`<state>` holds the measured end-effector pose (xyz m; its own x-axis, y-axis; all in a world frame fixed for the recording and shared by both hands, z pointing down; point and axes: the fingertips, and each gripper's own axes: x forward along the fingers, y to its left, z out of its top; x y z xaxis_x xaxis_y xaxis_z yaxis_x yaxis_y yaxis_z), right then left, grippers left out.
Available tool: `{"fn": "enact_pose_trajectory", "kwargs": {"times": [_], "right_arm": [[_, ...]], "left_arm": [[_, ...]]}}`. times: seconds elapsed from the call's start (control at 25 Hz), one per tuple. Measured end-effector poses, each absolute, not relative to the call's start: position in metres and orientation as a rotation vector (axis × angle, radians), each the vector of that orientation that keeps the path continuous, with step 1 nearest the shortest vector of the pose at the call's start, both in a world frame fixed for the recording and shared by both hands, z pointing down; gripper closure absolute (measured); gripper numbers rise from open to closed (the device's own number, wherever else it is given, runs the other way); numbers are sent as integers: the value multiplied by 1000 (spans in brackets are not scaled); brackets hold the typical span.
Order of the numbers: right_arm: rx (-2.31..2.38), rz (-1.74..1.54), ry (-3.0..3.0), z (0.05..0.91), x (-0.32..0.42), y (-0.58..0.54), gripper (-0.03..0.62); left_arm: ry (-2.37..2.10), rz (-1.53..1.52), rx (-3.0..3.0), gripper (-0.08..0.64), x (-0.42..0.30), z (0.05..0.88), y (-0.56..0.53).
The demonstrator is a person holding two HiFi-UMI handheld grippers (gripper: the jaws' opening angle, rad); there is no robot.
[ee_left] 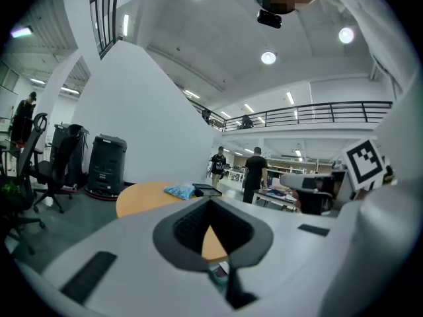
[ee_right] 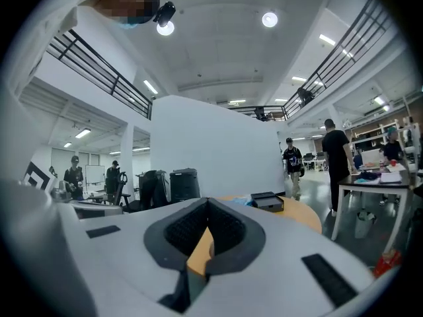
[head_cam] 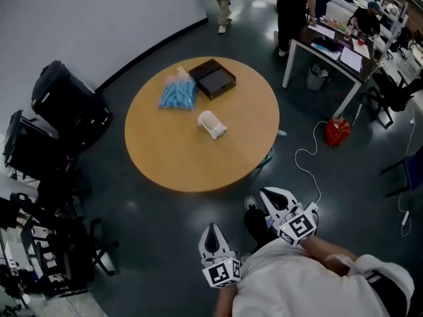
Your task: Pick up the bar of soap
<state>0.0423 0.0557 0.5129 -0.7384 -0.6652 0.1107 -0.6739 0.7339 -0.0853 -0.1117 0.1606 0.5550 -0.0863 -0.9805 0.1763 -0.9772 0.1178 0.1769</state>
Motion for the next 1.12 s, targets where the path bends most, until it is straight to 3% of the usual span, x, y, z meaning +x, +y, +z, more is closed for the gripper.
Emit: {"fn": "enact_pose_trajectory", "kwargs": {"times": [0.56,1.12], "right_arm": [[879,165,-2875,517,-48,-163,578],[945,352,-2589,639,-122,-272,577]], "left_arm": [[-2229,-51,1894,555,-175,515,-68],[-2050,-18,2014,555,-231,539,-157]]}}
